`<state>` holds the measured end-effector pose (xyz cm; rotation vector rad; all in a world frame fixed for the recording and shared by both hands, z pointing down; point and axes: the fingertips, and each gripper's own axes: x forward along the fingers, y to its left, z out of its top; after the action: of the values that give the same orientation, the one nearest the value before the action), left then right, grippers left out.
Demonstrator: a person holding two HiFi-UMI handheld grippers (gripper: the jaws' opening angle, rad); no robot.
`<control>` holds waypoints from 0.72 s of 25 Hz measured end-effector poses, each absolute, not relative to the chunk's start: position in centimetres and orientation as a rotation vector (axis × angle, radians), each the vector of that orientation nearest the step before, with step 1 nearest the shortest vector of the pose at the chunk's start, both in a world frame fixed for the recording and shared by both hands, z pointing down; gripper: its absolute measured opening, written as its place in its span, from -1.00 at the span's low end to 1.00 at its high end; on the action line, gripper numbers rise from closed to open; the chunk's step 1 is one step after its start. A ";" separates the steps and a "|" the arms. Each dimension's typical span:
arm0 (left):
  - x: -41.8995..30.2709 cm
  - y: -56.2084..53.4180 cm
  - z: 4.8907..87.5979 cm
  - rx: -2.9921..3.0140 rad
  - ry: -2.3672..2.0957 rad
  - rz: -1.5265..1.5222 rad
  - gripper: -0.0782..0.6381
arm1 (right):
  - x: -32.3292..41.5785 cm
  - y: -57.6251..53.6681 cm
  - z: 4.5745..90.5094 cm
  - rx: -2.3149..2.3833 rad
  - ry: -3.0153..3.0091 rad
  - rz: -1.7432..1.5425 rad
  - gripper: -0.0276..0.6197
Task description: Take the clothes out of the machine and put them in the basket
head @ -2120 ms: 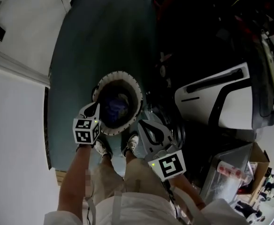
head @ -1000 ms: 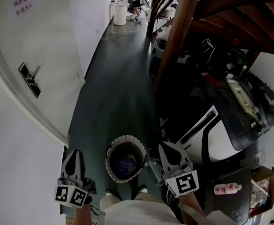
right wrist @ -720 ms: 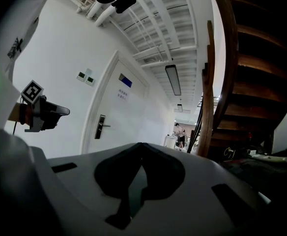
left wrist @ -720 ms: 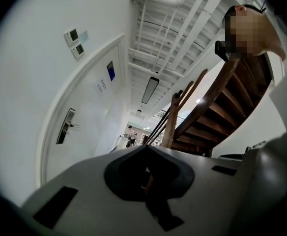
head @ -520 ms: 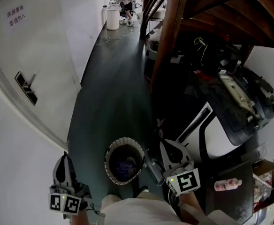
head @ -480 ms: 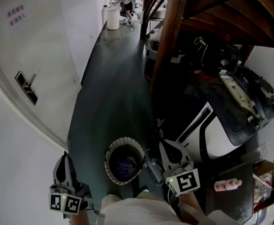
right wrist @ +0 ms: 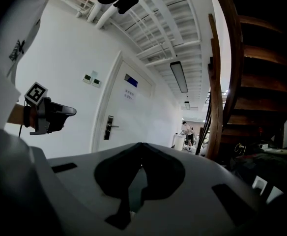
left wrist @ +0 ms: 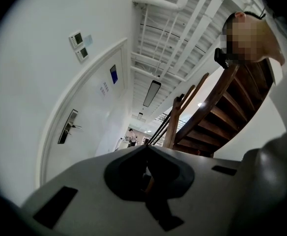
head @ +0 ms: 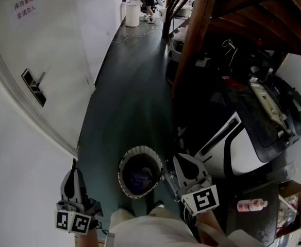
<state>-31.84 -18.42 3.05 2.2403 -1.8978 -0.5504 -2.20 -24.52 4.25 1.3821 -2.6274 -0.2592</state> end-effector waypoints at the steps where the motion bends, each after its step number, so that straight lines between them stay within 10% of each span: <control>1: -32.0 -18.4 3.0 2.238 -1.901 -0.553 -0.74 | -2.4 -24.6 4.3 1.373 -2.633 -0.259 -0.88; 18: -36.2 -18.6 2.5 2.178 -2.006 -0.584 -0.74 | -6.8 -26.9 4.3 1.305 -2.697 -0.264 -0.88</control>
<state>-36.21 -18.62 2.51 2.1779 -2.0063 -0.5842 -6.77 -26.92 4.31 1.3049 -2.6966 -0.2636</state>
